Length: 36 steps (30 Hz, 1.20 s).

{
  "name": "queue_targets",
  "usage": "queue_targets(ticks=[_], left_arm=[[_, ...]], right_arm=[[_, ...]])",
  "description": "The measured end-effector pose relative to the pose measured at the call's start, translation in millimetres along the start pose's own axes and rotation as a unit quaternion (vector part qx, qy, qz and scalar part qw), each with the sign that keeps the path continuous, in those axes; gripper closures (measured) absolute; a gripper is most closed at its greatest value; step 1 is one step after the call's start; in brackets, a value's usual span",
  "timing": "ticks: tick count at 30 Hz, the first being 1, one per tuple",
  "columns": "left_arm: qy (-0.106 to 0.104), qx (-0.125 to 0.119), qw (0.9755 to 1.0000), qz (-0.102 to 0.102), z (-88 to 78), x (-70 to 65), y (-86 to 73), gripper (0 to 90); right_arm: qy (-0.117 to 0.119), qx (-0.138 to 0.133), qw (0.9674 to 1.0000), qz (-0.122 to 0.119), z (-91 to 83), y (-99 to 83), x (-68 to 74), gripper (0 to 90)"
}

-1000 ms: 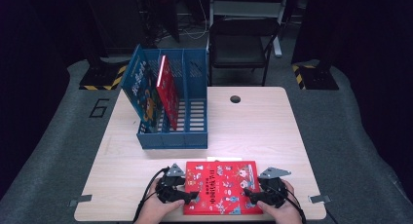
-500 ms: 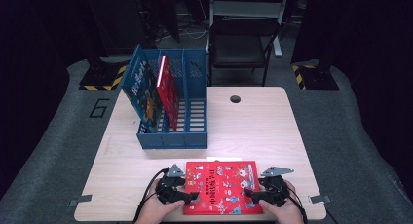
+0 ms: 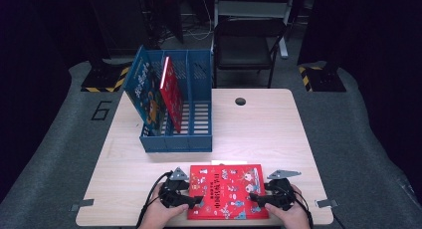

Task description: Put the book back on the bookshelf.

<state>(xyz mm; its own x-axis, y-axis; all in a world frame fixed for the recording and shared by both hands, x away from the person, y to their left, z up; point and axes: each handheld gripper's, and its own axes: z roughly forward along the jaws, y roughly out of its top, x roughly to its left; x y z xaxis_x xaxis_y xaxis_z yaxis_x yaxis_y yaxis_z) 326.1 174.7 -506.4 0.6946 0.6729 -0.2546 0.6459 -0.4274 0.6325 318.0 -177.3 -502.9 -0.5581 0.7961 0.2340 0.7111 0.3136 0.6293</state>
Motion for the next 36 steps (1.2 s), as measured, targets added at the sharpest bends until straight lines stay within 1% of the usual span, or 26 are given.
queue_targets(ticks=[1,2,6,7,9,10,11,12,13,14,15,16,17,18,19,21,22,23,24,26,28,29,30,31,34,36], left_arm=[[-0.002,-0.004,1.0000,-0.008,0.1,-0.1,-0.1,29.8],[-0.003,-0.003,1.0000,-0.008,-0.5,1.4,0.0,30.9],[0.001,-0.007,0.9998,-0.016,-1.0,3.6,-0.2,31.2],[0.007,-0.010,0.9998,-0.018,-1.2,4.6,-0.2,31.2],[0.009,-0.012,0.9996,-0.023,-2.9,9.3,-0.3,31.3],[0.012,-0.013,0.9995,-0.026,-3.5,10.6,-0.4,31.3],[0.019,-0.016,0.9994,-0.023,-4.4,13.4,-0.6,31.3],[0.020,-0.016,0.9993,-0.028,-6.7,16.0,-1.2,31.3],[0.022,-0.021,0.9991,-0.028,-8.1,17.6,-1.4,32.5],[0.025,-0.026,0.9988,-0.032,-10.6,19.1,-1.5,32.5],[0.029,-0.033,0.9984,-0.036,-13.0,20.7,-1.7,33.7],[0.028,-0.032,0.9985,-0.034,-14.0,23.3,-2.0,34.4],[0.022,-0.031,0.9981,-0.048,-13.9,25.1,-2.9,34.1],[0.020,-0.034,0.9979,-0.051,-13.2,27.1,-4.3,34.0],[0.019,-0.035,0.9976,-0.057,-13.0,26.9,-5.3,34.0],[0.015,-0.033,0.9975,-0.061,-13.3,28.0,-6.4,33.8],[0.021,-0.040,0.9969,-0.065,-12.8,28.0,-7.1,33.7],[0.021,-0.037,0.9972,-0.062,-13.6,29.1,-7.2,33.7],[0.022,-0.041,0.9967,-0.067,-13.4,29.6,-7.1,33.6],[0.024,-0.038,0.9971,-0.061,-15.2,33.1,-7.5,33.6],[0.023,-0.038,0.9967,-0.067,-16.6,34.8,-8.2,33.6],[0.024,-0.042,0.9961,-0.074,-16.7,35.1,-8.6,33.4],[0.029,-0.043,0.9960,-0.073,-17.0,36.0,-9.0,33.3],[0.032,-0.051,0.9949,-0.081,-16.6,36.4,-9.3,33.2],[0.033,-0.050,0.9943,-0.089,-17.7,39.7,-11.1,32.9],[0.027,-0.046,0.9942,-0.093,-18.2,40.6,-11.7,32.8]], right_arm=[[-0.001,0.000,1.0000,-0.002,-0.2,0.3,0.0,26.7],[-0.001,-0.001,1.0000,-0.007,-0.2,0.6,-0.6,27.0],[0.001,-0.004,1.0000,0.000,0.4,2.2,0.6,27.9],[-0.002,-0.007,1.0000,-0.007,1.1,3.1,0.7,27.9],[-0.002,-0.004,0.9999,-0.010,2.9,5.2,3.5,27.9],[-0.001,-0.008,0.9998,-0.016,4.6,6.5,4.6,27.9],[0.001,-0.006,0.9998,-0.017,5.3,7.5,5.8,27.9],[0.000,-0.007,0.9997,-0.022,6.6,9.1,7.4,27.9],[-0.001,-0.014,0.9995,-0.028,7.9,12.6,11.5,28.5],[-0.001,-0.014,0.9995,-0.028,7.9,12.6,11.5,28.5],[-0.002,-0.017,0.9991,-0.038,9.1,14.9,12.6,28.5],[-0.002,-0.023,0.9989,-0.042,11.0,16.9,14.3,28.5],[0.002,-0.020,0.9990,-0.039,12.4,18.6,15.4,28.5],[0.004,-0.021,0.9988,-0.043,14.9,20.1,15.3,28.4],[0.006,-0.019,0.9991,-0.039,16.6,21.1,15.3,28.3],[0.010,-0.023,0.9991,-0.033,18.1,22.7,14.3,28.4],[0.012,-0.023,0.9992,-0.031,18.5,23.7,14.5,28.4],[0.013,-0.028,0.9990,-0.031,20.1,24.9,14.4,28.3],[0.013,-0.030,0.9990,-0.032,20.9,25.6,14.4,28.3],[0.013,-0.030,0.9989,-0.032,22.9,28.1,15.5,28.3],[0.015,-0.032,0.9987,-0.038,24.3,29.3,16.0,28.4],[0.017,-0.030,0.9986,-0.040,25.0,29.9,17.0,28.4],[0.019,-0.029,0.9986,-0.040,25.7,30.0,18.3,28.4],[0.020,-0.029,0.9986,-0.039,26.1,30.1,19.2,28.4],[0.025,-0.031,0.9982,-0.046,28.4,31.4,22.3,28.4],[0.025,-0.026,0.9983,-0.047,28.2,32.2,24.4,28.5]])
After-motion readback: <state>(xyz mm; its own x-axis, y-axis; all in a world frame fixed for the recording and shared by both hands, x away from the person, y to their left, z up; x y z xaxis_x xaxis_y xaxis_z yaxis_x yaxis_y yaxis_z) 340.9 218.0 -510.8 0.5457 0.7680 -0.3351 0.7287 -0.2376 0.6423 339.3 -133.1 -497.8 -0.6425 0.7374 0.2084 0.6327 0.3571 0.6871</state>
